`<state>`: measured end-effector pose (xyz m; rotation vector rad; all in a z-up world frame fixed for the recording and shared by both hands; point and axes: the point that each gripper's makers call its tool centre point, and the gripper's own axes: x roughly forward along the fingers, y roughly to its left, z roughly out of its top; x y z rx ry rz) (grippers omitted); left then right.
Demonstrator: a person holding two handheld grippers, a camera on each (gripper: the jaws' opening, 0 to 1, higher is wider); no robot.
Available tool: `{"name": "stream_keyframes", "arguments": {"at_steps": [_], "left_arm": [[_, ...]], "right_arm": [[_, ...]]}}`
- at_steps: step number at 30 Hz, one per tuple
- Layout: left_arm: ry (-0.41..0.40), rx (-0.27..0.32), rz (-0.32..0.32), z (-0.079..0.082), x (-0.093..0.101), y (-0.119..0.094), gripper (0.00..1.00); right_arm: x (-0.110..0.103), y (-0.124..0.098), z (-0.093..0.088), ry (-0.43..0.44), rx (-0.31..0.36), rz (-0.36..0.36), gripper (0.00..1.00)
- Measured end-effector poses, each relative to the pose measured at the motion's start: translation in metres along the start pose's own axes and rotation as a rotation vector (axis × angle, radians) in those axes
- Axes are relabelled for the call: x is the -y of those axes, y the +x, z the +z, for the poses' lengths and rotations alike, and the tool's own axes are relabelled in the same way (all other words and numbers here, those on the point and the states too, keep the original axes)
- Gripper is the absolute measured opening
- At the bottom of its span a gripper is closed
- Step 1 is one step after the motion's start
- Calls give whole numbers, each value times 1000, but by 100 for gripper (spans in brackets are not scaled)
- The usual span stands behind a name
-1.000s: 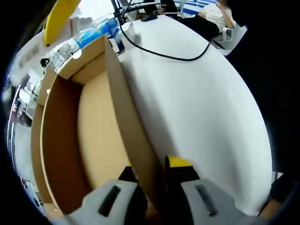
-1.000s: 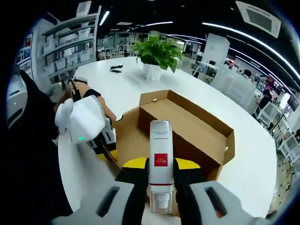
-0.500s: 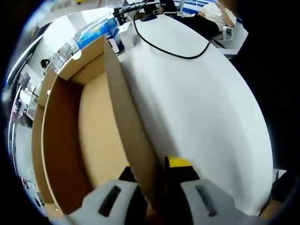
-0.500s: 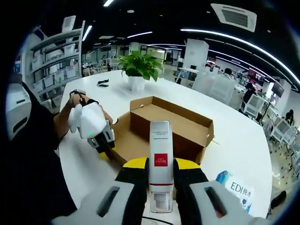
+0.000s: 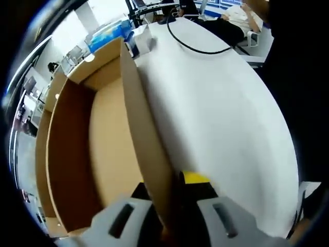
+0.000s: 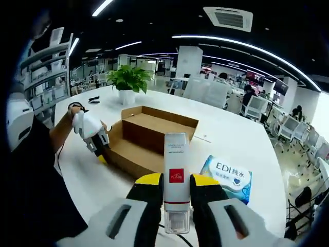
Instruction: Operate the shoe box by opening the lid, removing the specified soft item, and placing it in the target area until the item is outside and the box remains undamaged.
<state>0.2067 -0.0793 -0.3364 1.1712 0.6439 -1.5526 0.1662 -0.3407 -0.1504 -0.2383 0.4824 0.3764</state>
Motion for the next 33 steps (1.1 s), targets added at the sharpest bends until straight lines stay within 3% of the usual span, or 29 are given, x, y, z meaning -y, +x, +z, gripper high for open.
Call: {"name": "stream_keyframes", "arguments": {"at_steps": [11,16,21,24,33], "left_arm": [[81,17,-22,-9,13,-6,9],[125,27,-38,-14,18,-10,9],[128,28,-38,-16,18,-10,9],[125,27,-39,-16,19,-10,9],[122,26,-41,-19,19,-9,9]], "right_arm": [[27,-20,-37,29,-18,-55,19],[48,-29,-50,80,-10,-125,19],[82,-41,-72,169,-14,-222,19],[100,-36,-92,201,-46,-258,19],[140,3,-137,314,-85,-272,19]]}}
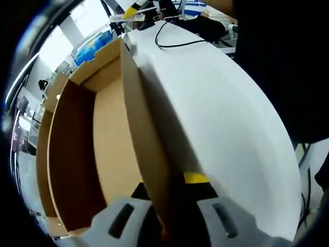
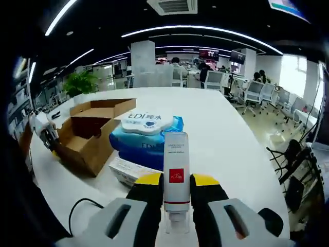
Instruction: Operate the shoe box by opening the lid, removing the specified soft item, and placing it in the target area until the item is outside and the box remains undamaged.
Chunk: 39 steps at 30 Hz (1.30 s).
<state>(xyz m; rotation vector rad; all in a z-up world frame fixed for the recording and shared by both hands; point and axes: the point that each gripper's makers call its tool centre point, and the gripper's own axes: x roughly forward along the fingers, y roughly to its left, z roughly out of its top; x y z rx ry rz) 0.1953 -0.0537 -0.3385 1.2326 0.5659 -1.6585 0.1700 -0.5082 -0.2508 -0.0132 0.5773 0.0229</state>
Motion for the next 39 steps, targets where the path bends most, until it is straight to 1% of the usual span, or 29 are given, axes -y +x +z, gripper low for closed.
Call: {"name": "stream_keyframes", "arguments": {"at_steps": [1,2,4,8,11,14,26,27,30,32,37,39], "left_arm": [[-1,-1,0,0,0,0,9],[0,0,0,0,0,0,9],[2,1,2,-1,0,0,9],[-1,-1,1,-1,0,1,9],[-1,-1,1,0,1,0,9],[-2,-2,0,1,1,0,9],[-9,-4,-2,4,1,1,9],[-9,-4,-2,5,1,1,8],[-11,-5,0,5,2,1,8],[-10,-4,2,6,2,1,8],[-13,-5,4,6,1,1,8],[-13,-5,3,5,1,1,8]], "right_arm": [[7,6,-4,19,-12,-16,19],[9,8,-5,23,-15,-19,19],[17,23,-11,34,-31,-28,19],[26,42,-23,30,-75,-55,19],[33,52,-29,37,-101,-70,19],[34,62,-36,31,-132,-70,20],[34,74,-45,14,-164,-74,20],[33,74,-44,7,-154,-75,20],[34,75,-44,14,-153,-81,20],[33,76,-43,-22,-145,-83,20],[31,76,-42,8,-142,-72,20],[29,75,-42,2,-144,-66,20]]}}
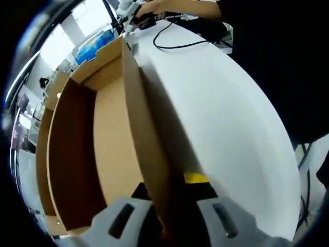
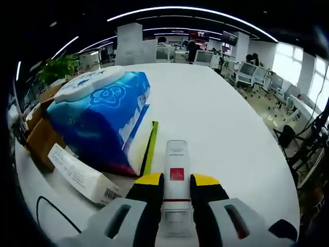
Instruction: Operate the shoe box by opening the lid, removing the specified soft item, and placing it in the target area until the item is outside and the box remains undamaged.
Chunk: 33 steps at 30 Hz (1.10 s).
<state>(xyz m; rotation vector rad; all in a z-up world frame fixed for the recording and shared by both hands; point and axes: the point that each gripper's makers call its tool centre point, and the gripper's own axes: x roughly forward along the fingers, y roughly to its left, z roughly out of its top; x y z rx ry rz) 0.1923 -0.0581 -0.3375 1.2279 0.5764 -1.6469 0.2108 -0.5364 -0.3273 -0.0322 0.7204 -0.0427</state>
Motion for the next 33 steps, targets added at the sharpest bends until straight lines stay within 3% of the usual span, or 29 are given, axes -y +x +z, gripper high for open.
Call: {"name": "stream_keyframes", "arguments": {"at_steps": [11,13,17,26,30,33], "left_arm": [[-3,-1,-2,0,-1,0,8],[-4,-1,-2,0,-1,0,8],[-8,-2,-3,-1,-2,0,8],[-11,-3,-3,-2,-3,0,8],[-11,-2,-1,-2,-3,0,8],[-8,0,1,-2,-3,0,8]], "right_arm": [[1,0,5,-17,19,1,26],[1,0,5,-19,24,1,30],[3,1,4,-20,21,-11,47],[4,-4,6,-34,27,-17,45],[4,-16,15,-31,36,-21,44],[1,-30,32,-47,84,-13,44]]}}
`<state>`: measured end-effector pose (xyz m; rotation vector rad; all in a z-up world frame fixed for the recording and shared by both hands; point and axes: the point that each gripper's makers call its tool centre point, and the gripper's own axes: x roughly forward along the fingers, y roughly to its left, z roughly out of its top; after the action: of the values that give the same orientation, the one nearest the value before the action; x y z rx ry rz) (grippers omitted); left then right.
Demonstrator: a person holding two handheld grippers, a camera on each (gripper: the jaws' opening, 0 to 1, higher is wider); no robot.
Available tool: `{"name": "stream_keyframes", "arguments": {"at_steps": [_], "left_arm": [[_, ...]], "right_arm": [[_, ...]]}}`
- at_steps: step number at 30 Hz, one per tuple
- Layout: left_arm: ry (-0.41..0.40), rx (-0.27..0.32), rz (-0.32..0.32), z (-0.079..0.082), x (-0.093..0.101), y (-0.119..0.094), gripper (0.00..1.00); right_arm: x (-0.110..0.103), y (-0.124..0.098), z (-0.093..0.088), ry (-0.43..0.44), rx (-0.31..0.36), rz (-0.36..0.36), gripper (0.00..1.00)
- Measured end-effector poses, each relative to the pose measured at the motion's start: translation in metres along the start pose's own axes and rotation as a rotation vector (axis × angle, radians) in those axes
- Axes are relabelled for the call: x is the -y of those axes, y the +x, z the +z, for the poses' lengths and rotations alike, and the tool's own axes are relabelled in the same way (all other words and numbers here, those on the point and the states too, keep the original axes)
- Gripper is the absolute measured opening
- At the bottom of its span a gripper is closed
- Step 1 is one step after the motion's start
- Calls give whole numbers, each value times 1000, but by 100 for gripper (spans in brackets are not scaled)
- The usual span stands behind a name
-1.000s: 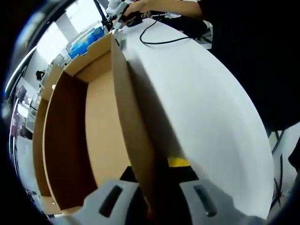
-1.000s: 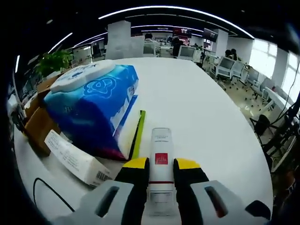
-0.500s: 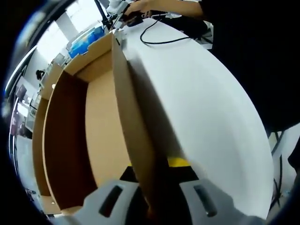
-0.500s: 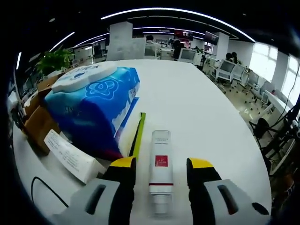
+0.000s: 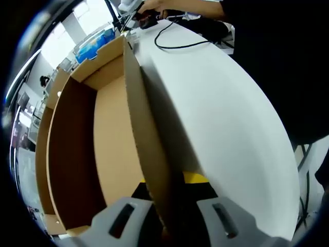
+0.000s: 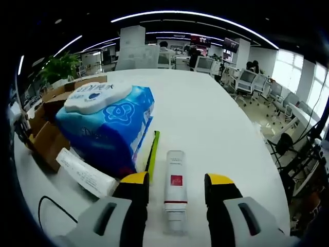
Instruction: Operate the shoe box by opening the lid, removing the specified soft item, and placing it in the target area until the item is outside and the box remains undamaged.
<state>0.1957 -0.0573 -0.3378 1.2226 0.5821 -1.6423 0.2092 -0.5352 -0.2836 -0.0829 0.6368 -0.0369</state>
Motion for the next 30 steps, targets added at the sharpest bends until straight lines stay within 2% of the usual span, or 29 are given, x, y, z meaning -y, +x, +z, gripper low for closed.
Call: {"name": "stream_keyframes", "arguments": {"at_steps": [3,6,11,15,21,24,30], "left_arm": [[-12,0,-3,0,0,0,8],[-12,-1,-4,-1,-1,0,8],[-1,3,2,-1,-1,0,8],[0,3,4,-1,-2,1,8],[1,4,7,0,-2,2,8],[8,7,17,1,-2,2,8],[-13,7,35,1,-4,3,8]], "right_arm": [[-4,-14,16,-33,38,3,40],[-6,-25,31,-40,71,-1,40],[-8,-46,57,-42,120,-30,46],[-10,-61,75,-13,154,-48,49],[-25,-68,100,-56,193,-33,55],[-40,-68,121,-152,244,-17,56],[-78,-58,142,-184,258,50,54]]}}
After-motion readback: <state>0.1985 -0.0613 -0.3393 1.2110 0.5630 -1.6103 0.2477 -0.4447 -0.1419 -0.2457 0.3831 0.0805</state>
